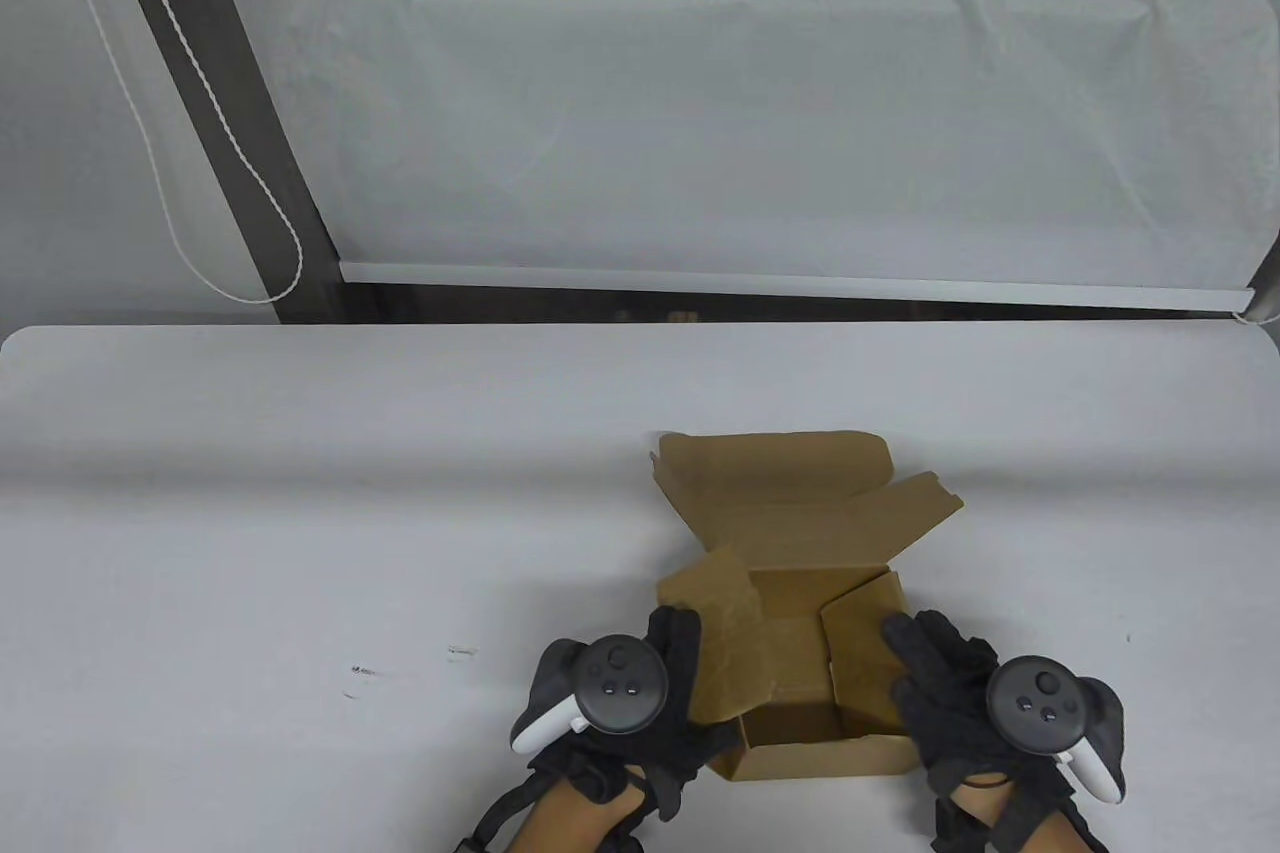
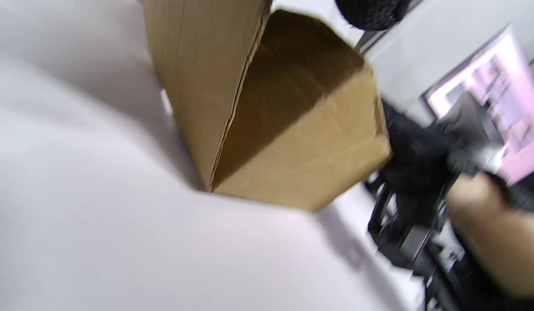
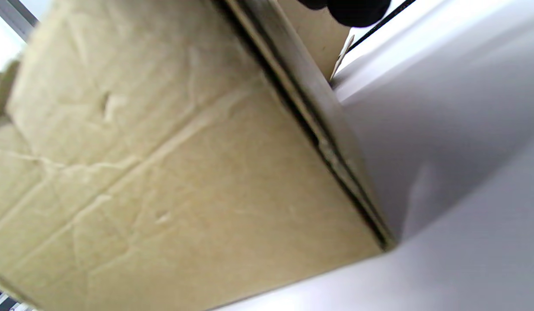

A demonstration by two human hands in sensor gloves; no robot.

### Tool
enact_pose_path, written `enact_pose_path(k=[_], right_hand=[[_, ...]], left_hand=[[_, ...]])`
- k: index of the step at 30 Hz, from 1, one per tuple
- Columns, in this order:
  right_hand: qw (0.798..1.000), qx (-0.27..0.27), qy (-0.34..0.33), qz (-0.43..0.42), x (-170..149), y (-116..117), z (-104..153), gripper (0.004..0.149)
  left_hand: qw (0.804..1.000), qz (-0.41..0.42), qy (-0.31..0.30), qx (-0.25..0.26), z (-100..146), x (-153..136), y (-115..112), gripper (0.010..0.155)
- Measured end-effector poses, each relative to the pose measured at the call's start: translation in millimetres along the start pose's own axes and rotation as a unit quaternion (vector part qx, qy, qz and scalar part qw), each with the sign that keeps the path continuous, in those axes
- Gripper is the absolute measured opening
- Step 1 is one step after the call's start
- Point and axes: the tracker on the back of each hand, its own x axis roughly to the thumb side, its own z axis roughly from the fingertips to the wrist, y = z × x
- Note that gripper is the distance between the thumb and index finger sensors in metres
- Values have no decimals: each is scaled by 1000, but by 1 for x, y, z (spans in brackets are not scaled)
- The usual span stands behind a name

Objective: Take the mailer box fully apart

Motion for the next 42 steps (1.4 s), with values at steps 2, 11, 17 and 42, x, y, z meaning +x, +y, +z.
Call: enact_pose_path(k=[2, 11, 17, 42], right_hand=[[1000, 1, 7, 0, -1, -1, 0, 59], [999, -23, 20, 15, -8, -10, 1, 60], [1000, -16, 6, -19, -8, -7, 0, 61], [991, 119, -14, -59, -19, -3, -6, 67]], left_hand=[[998, 37, -12, 46, 4, -7, 6, 89], [964, 66, 54, 252, 25, -24, 31, 75], [945, -53, 321, -34, 15, -47, 7, 71], [981, 22, 188, 35, 0, -17, -12, 80]])
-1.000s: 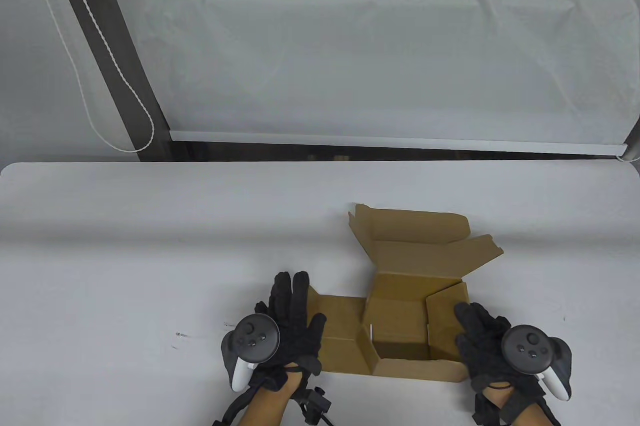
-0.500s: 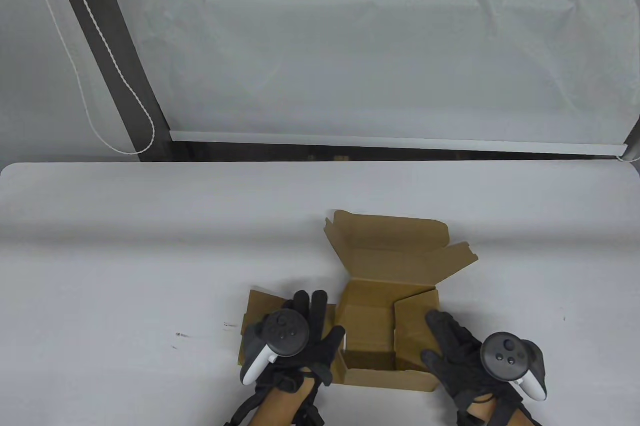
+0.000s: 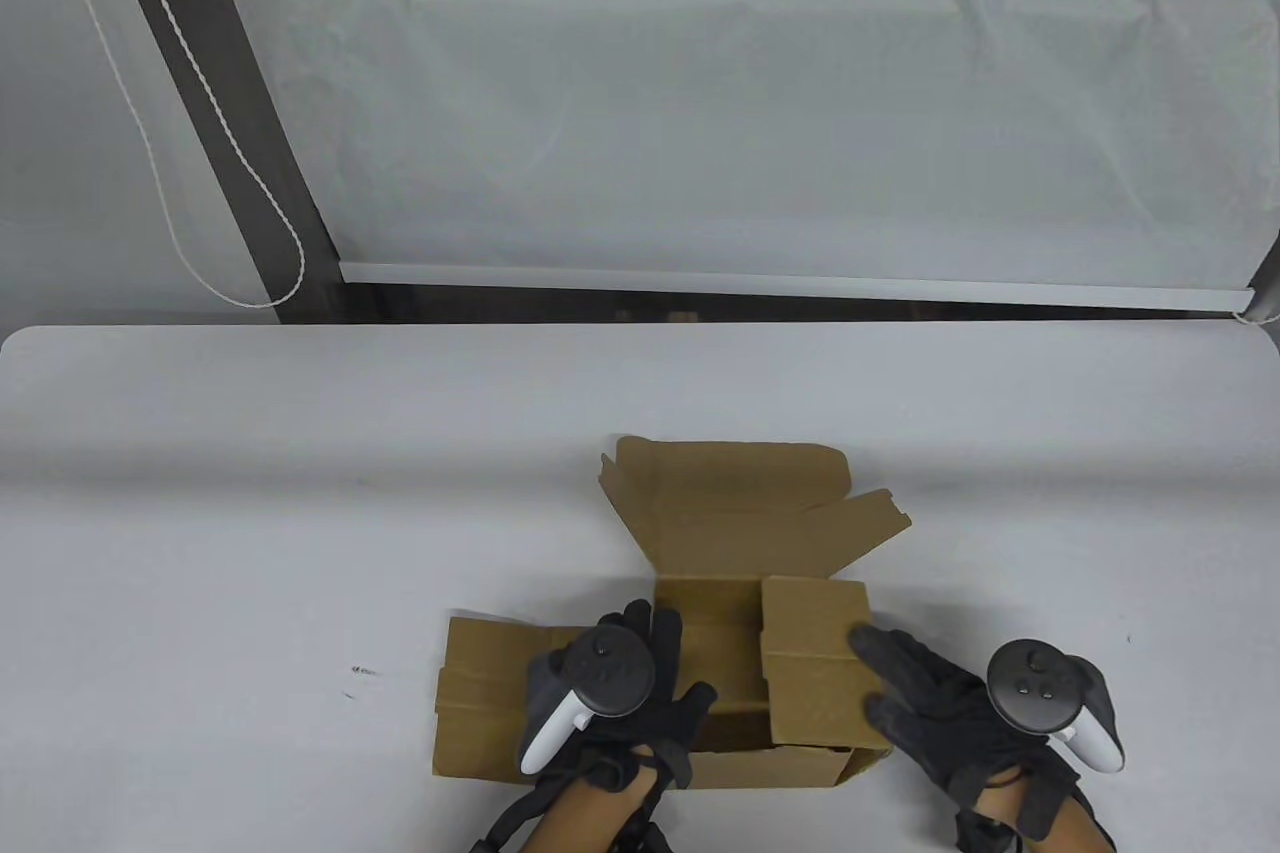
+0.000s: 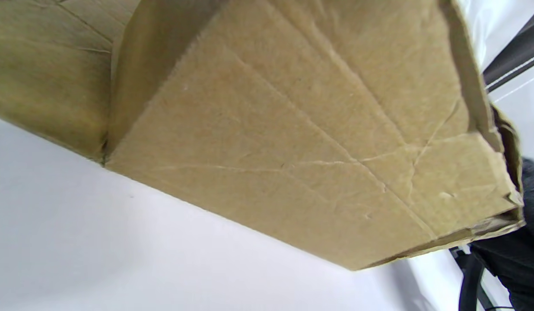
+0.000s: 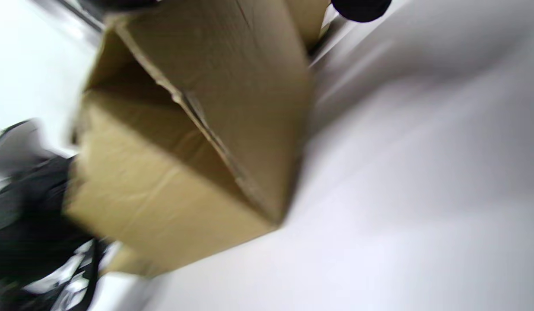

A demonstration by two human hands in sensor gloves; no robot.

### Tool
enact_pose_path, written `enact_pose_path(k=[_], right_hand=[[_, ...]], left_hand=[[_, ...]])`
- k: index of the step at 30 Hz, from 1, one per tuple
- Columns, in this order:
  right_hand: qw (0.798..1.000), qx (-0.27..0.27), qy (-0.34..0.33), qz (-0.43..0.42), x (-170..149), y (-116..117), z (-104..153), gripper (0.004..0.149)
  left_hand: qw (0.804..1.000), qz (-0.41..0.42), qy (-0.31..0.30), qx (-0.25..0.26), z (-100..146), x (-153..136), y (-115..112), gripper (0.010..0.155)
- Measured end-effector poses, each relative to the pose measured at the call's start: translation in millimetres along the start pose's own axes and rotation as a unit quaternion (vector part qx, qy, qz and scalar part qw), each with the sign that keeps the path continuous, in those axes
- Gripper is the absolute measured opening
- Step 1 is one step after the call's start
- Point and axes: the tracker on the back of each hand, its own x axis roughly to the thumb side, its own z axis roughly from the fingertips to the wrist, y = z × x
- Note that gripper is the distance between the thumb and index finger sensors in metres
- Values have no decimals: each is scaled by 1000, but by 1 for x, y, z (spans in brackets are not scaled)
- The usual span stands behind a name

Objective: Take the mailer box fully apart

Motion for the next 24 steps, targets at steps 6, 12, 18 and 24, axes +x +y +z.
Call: enact_pose_path(k=[6, 12, 18, 24], right_hand=[[992, -16, 114, 48, -35, -28, 12, 70], [985, -128, -113, 25, 24, -12, 7, 66], [987, -28, -101, 120, 46, 25, -6, 61], [985, -123, -48, 109, 28, -6, 4, 60]], left_hand=[[1000, 8, 0, -1, 1, -1, 0, 83], [1000, 7, 0, -2, 0, -1, 0, 83], [1000, 6, -2, -4, 0, -1, 0, 83], [1000, 9, -1, -3, 0, -2, 0, 83]])
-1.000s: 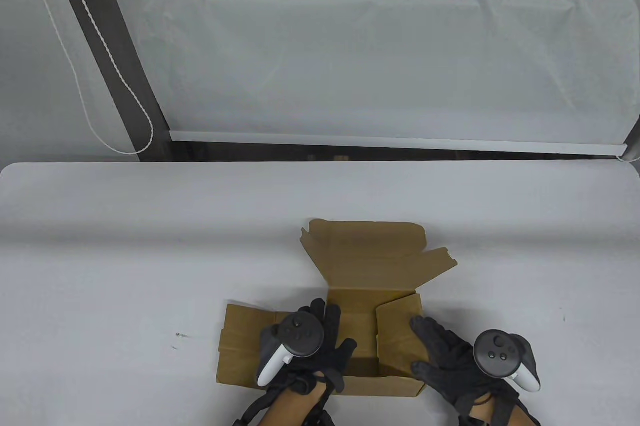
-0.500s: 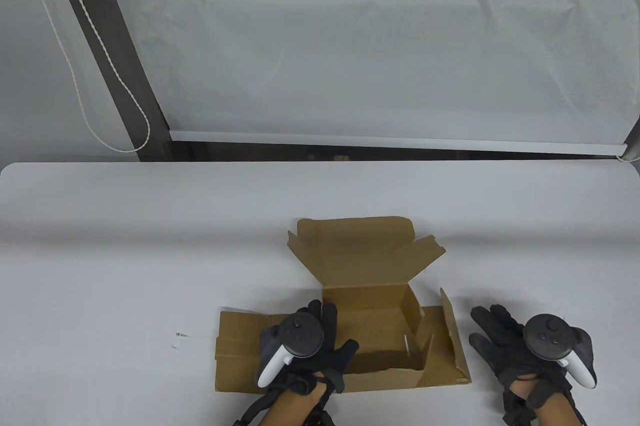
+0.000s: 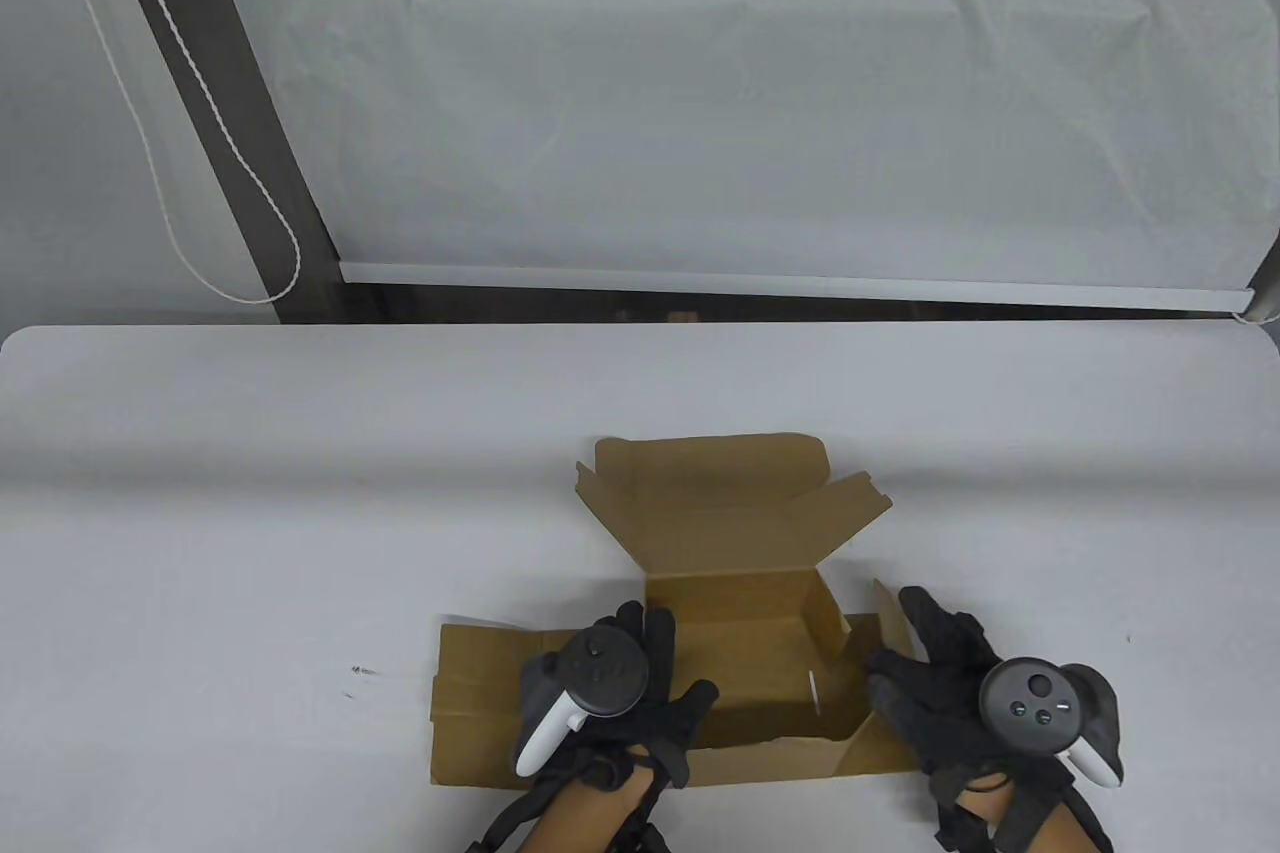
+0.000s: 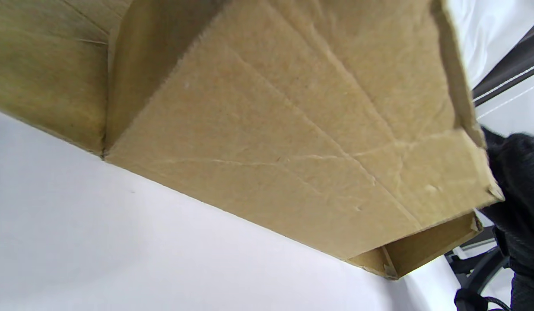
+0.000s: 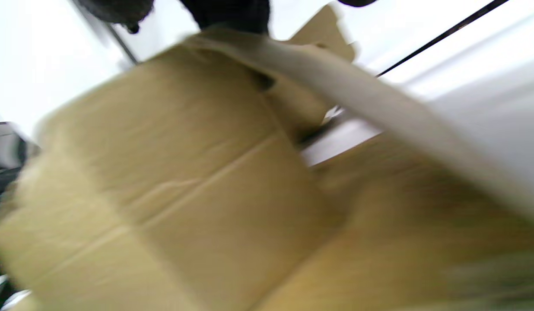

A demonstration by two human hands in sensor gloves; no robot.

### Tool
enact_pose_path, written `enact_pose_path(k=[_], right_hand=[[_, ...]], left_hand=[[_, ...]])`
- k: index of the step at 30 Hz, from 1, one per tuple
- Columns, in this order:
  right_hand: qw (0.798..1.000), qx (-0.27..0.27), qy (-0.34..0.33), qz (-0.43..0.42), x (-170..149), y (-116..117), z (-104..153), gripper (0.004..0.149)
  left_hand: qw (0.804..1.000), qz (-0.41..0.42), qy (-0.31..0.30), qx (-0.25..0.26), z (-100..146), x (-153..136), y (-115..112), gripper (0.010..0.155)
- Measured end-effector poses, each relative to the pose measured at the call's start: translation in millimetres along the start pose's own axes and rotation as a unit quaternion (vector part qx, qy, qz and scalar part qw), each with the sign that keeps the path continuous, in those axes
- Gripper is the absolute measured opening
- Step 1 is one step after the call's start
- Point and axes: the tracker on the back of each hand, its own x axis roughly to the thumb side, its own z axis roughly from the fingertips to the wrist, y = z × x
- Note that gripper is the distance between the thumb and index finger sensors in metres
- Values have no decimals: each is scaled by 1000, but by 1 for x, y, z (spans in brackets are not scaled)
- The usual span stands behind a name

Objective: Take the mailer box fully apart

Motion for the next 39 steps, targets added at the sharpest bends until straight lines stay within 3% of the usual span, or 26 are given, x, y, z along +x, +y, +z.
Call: enact_pose_path(k=[2, 5, 8, 10, 11, 12, 15, 16, 18, 20, 22, 23, 25, 27, 29, 32, 39], right_hand=[[997, -43, 46, -34, -14, -16, 6, 59], [991, -66, 114, -9, -35, -33, 14, 64], [977, 4, 213, 7, -69, -29, 20, 68], [955, 118, 273, -12, -88, -14, 21, 67], [952, 131, 275, -31, -87, -17, 21, 66], [961, 89, 260, -30, -84, -17, 18, 68], [977, 75, 198, 27, -59, -22, 12, 71], [985, 40, 160, 46, -48, -25, 10, 71], [996, -44, 46, 70, -17, -27, 8, 71], [993, -71, -72, 67, 17, -20, 6, 71], [984, -45, -159, 65, 45, -3, 5, 71], [978, 12, -192, 78, 62, 14, 3, 72], [966, 135, -185, 115, 72, 43, -1, 72], [953, 236, -125, 145, 69, 56, -2, 64], [966, 143, -186, 105, 69, 48, -7, 53], [962, 199, -154, 102, 67, 45, -3, 46], [955, 211, -174, 117, 69, 45, -2, 43]], left_hand=[[1000, -1, 0, -2, 0, 0, 0, 84], [1000, 2, -1, -2, 0, 0, 0, 82], [1000, 3, -1, -2, 0, 0, 0, 78], [1000, 1, -1, -1, 0, 0, 0, 78], [1000, 0, 0, 0, 0, 0, 0, 78], [1000, 0, 0, 1, 0, 0, 0, 78], [1000, 1, 0, 1, 0, -1, 0, 78], [1000, 1, 0, 0, 0, -1, -1, 78], [1000, 0, 0, 0, 0, 0, -1, 78], [1000, 0, 1, 0, 0, 0, -1, 78], [1000, 1, 1, 0, 0, 0, -1, 78], [1000, 1, 1, 0, 0, 0, -1, 78], [1000, 2, 1, 1, 0, 0, 0, 78], [1000, 15, 0, 18, 2, -2, 4, 79], [999, 41, -2, 27, 3, -6, 9, 78], [997, 64, -10, 50, 6, -10, 19, 77], [989, 97, 19, 108, 11, -36, 49, 79]])
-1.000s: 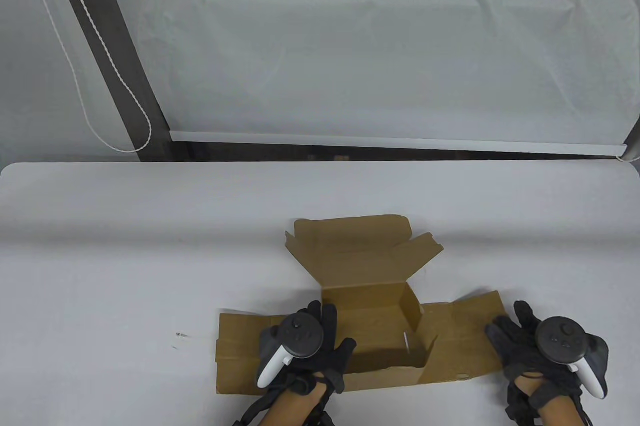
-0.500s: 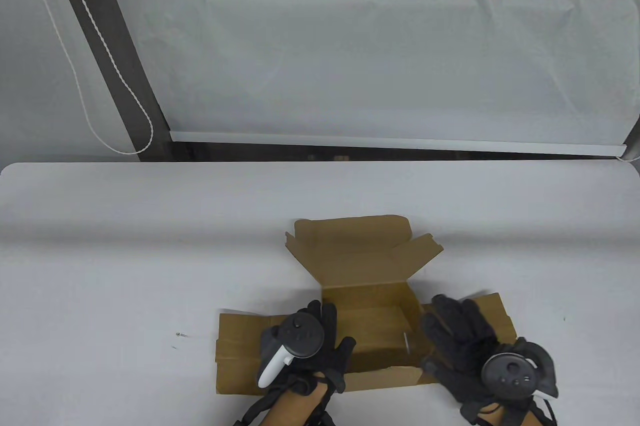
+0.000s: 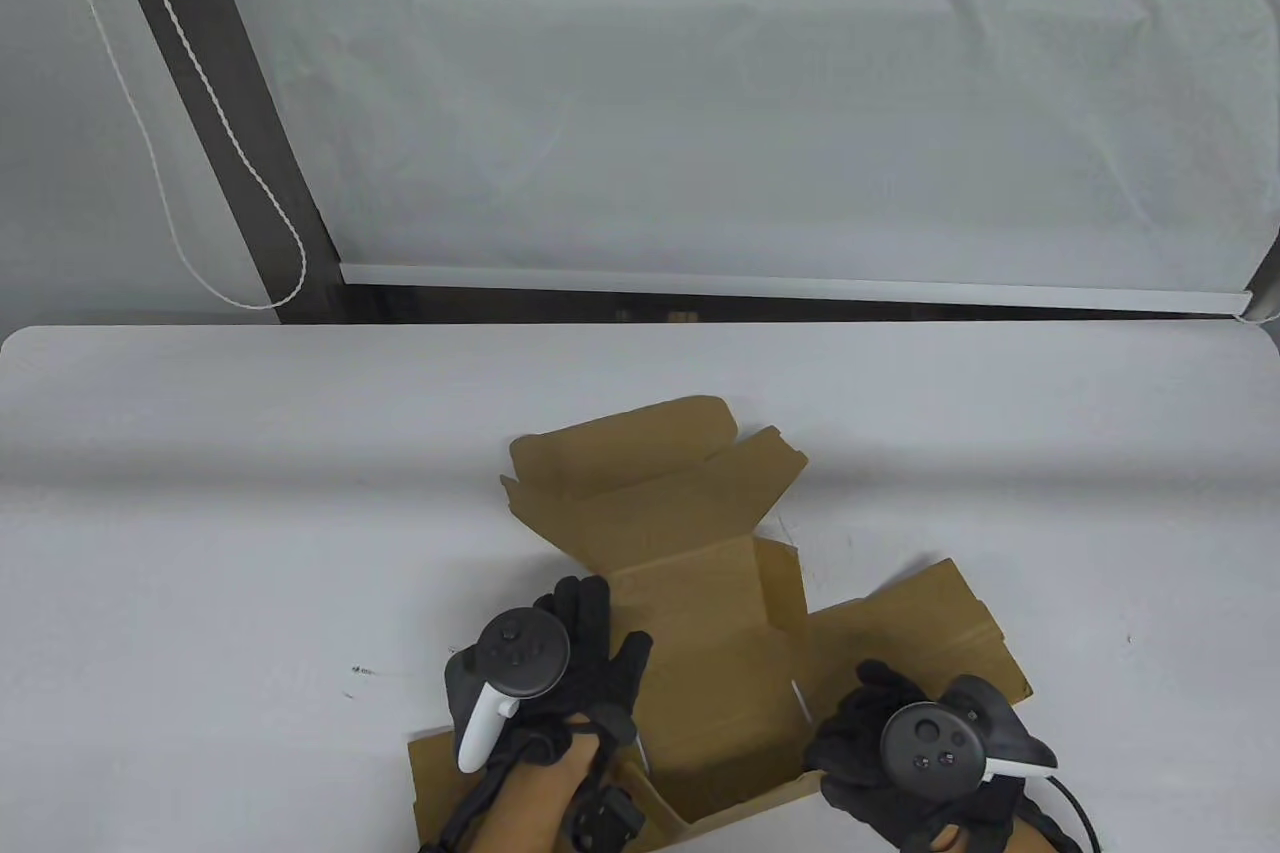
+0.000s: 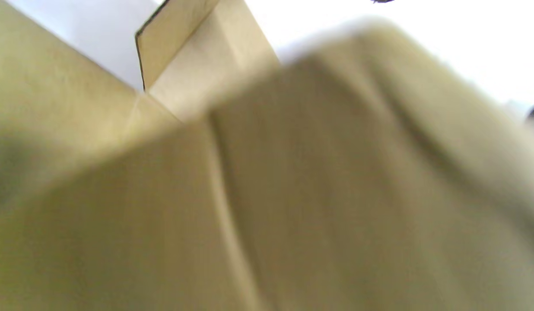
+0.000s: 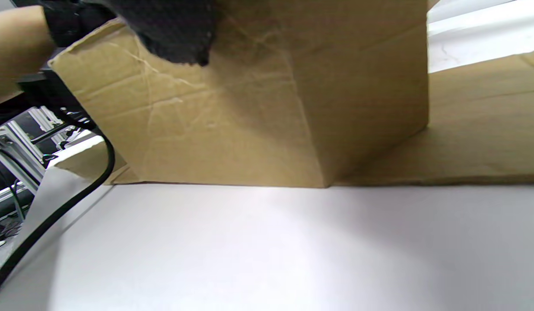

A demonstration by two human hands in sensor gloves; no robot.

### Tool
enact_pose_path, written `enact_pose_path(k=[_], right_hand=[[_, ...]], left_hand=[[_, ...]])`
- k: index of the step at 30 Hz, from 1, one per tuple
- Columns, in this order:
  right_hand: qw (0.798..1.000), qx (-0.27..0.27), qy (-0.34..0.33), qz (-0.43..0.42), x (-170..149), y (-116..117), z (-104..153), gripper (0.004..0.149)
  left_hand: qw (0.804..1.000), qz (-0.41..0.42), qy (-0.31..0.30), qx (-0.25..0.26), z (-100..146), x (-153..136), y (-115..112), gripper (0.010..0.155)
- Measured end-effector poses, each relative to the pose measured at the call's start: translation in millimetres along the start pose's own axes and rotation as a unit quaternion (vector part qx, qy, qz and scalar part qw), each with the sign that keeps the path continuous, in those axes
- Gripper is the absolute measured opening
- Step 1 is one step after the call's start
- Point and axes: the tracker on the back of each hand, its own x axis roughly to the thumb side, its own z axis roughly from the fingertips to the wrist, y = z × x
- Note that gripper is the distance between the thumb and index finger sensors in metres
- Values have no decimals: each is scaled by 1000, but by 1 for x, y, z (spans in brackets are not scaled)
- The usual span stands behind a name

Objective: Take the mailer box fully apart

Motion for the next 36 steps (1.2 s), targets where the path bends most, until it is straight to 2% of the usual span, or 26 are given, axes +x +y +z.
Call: enact_pose_path(k=[2, 6, 8, 12, 14, 18, 21, 25, 29, 32, 36], right_hand=[[1000, 4, -4, 0, 0, 0, 0, 43], [1000, 6, -8, -4, 0, 1, 0, 43], [1000, 7, -10, -5, 0, 1, 0, 43], [1000, -5, -7, 3, 1, 2, 0, 42], [999, -37, -5, 33, 3, 3, -1, 42], [995, -77, 11, 64, 4, 4, -1, 41], [990, -107, 36, 83, -2, 3, 0, 42], [979, -143, 80, 118, -12, 0, 4, 42], [969, -170, 123, 132, -22, -2, 7, 42], [965, -183, 131, 133, -31, -3, 9, 42], [970, -173, 143, 97, -34, -4, 11, 43]], left_hand=[[999, -7, 53, 5, -5, -18, 5, 77], [975, -22, 207, -70, -12, -49, 1, 74], [966, -34, 243, -80, -13, -55, 0, 74], [973, -58, 208, -78, -12, -44, 0, 75], [986, -61, 145, -54, -9, -29, 2, 76], [996, -77, 43, -23, -1, -4, 0, 75], [995, -96, -32, -21, 3, 14, -10, 71], [987, -107, -112, -47, 5, 34, -29, 65], [976, -136, -150, -73, 5, 44, -43, 62], [972, -152, -151, -100, 3, 44, -48, 60], [978, -125, -145, -87, 1, 40, -43, 60]])
